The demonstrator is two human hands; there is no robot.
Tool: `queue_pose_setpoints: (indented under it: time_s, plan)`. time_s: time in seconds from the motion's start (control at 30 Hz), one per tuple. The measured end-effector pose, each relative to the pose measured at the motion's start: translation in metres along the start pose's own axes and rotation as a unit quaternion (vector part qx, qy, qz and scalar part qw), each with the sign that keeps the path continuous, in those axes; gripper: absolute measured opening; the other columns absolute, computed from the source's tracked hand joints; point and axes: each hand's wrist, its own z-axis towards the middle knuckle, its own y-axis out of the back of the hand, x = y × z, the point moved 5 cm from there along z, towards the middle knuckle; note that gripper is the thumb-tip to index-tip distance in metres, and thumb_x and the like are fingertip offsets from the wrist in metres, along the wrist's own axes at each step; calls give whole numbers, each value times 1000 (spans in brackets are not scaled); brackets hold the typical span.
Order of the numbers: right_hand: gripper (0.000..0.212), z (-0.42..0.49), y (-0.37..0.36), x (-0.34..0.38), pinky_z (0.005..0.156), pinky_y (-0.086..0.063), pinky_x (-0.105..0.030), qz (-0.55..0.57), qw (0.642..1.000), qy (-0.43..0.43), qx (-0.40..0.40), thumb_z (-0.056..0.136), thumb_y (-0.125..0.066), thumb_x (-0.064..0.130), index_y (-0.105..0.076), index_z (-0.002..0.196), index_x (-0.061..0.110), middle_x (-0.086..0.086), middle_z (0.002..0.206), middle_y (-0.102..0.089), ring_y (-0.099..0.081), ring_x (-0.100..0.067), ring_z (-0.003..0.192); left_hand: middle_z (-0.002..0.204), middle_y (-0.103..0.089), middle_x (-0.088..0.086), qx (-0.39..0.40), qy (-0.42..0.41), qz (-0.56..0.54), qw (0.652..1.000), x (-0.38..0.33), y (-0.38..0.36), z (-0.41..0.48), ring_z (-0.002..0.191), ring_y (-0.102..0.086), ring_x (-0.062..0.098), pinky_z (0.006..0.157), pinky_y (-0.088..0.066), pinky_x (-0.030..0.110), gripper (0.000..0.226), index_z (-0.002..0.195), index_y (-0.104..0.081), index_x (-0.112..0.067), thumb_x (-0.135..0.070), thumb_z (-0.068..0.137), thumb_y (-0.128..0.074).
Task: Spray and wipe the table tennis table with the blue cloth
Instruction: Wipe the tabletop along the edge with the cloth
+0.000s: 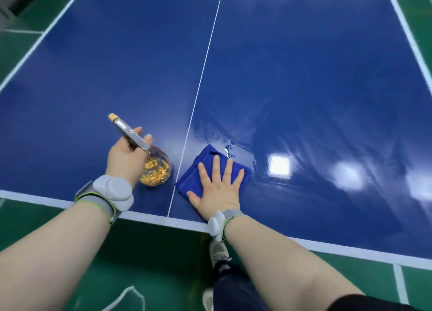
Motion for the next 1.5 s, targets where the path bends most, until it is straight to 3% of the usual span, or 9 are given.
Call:
queue_pose_setpoints:
  time_s: [0.23,0.47,0.67,0.87,1.1,1.23,1.37,1.43,1.5]
  plan:
    - [81,57,18,-10,106,17,-70,-11,1000,12,-2,88,-29,73,-2,155,37,-8,163,15,21,-44,145,134,-55,-5,-5,14,-24,1000,-15,-12,56,121,-54,14,101,-41,28,47,137,-49,-25,-35,92,-57]
    - [77,83,34,-39,109,16,-67,1,1000,-13,-12,89,-27,74,-3,154,41,-3,164,14,20,-40,146,136,-53,-9,-5,-5,-22,1000,-25,-25,80,118,-53,10,92,-38,23,46,138,-47,-26,-37,94,-53]
    - [77,67,45,-111,111,11,-66,26,986,-158,-43,89,-26,74,-4,154,41,-3,164,11,16,-38,147,116,-56,-10,-28,-19,-11,999,-28,-32,88,86,-54,0,78,-38,19,36,130,-52,-24,-34,95,-48]
    - [77,17,39,-172,112,6,-68,63,938,-336,-60,89,-23,74,-3,154,40,-3,164,10,13,-38,148,100,-57,-10,-11,-22,-40,999,-23,-32,94,86,-54,13,78,-43,28,29,119,-56,-25,-32,91,-50]
    - [79,7,30,-136,107,1,-75,114,859,-494,-69,91,-19,72,1,156,32,-11,163,12,12,-47,146,101,-57,-8,107,-43,-16,993,-22,-23,101,77,-54,5,60,-42,11,26,120,-56,-25,-30,94,-52]
    - [78,38,28,-68,108,3,-75,86,904,-414,-57,92,-19,71,6,155,33,-10,163,15,14,-47,145,113,-56,-10,181,-67,39,980,-21,-15,109,95,-55,9,83,-39,21,35,129,-51,-28,-34,94,-52]
    - [74,76,23,28,105,12,-73,39,977,-209,-30,92,-26,68,4,154,38,-6,163,19,21,-46,144,115,-55,-9,219,-72,50,972,-17,-7,113,100,-55,12,83,-38,23,41,134,-47,-31,-36,94,-53]
    - [71,83,18,65,108,12,-72,18,995,-103,0,93,-31,64,-2,154,41,-3,163,17,22,-43,145,117,-53,-8,233,-78,54,968,-15,-3,114,100,-54,13,84,-38,24,41,135,-46,-30,-35,94,-52]
    - [69,81,14,75,110,11,-70,10,998,-69,9,94,-32,62,-5,154,43,0,164,14,21,-41,146,118,-52,-7,242,-86,65,964,-13,0,116,103,-54,14,86,-38,26,42,136,-45,-29,-34,95,-51]
